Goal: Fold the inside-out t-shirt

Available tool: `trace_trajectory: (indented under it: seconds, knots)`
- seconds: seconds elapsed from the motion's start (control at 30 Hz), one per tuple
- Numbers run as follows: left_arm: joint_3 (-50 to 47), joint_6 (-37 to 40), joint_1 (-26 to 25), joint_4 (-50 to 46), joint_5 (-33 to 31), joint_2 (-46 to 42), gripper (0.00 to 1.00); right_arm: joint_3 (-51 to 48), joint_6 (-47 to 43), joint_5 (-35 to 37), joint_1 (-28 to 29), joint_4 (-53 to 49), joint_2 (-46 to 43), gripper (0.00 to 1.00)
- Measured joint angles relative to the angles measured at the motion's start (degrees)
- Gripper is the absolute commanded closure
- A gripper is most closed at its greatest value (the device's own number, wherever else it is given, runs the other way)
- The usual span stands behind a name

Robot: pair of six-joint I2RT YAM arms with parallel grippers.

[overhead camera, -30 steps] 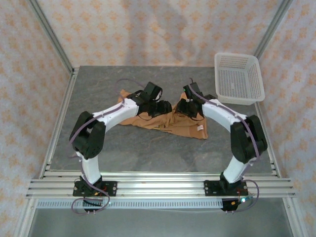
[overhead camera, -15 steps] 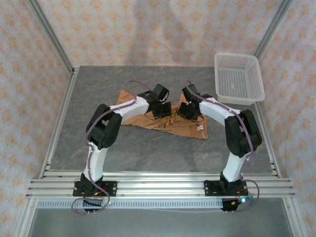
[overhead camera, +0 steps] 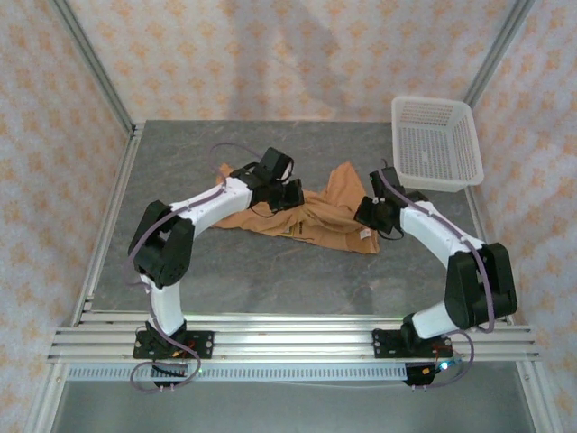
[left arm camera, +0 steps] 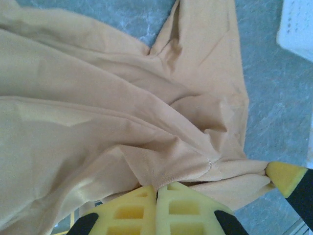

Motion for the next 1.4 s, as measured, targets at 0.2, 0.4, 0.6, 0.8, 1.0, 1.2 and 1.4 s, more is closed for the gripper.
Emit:
trace_trajectory:
  seconds: [0.2, 0.4, 0.6, 0.8, 1.0, 1.2, 1.4]
  knots:
    - [-0.26, -0.85, -1.92, 0.42, -0.07, 0.66, 1.0, 1.73, -0.48, 0.22, 1.88, -2.93, 0.5, 0.74]
    - [-0.26, -1.07, -4.07, 0.68, -0.07, 2.03, 1.0, 7.5, 1.09, -0.61, 9.27, -1.64, -1.07, 1.0]
    - [-0.13, -1.05, -4.37, 0.63, -0.28, 2.64, 1.0, 10.56, 2.56, -2.49, 12.04, 2.36, 8.07, 1.0]
    - [0.02, -0.94, -4.35, 0.59, -1.2, 2.64, 1.0, 10.56, 4.15, -2.91, 12.63, 2.73, 16.35, 0.7]
    - [0.02, -0.9, -4.35, 0.57, -1.33, 2.64, 1.0, 11.21, 4.83, -1.46, 12.63, 2.84, 18.12, 0.5]
    - [0.02, -0.87, -4.35, 0.57, -1.33, 2.64, 1.0, 11.78, 5.73, -0.48, 12.63, 3.63, 20.28, 0.73]
    - [-0.04, -0.94, -3.63, 0.61, -1.11, 2.64, 1.0, 12.37, 5.92, -0.57, 12.63, 4.09, 20.85, 1.0]
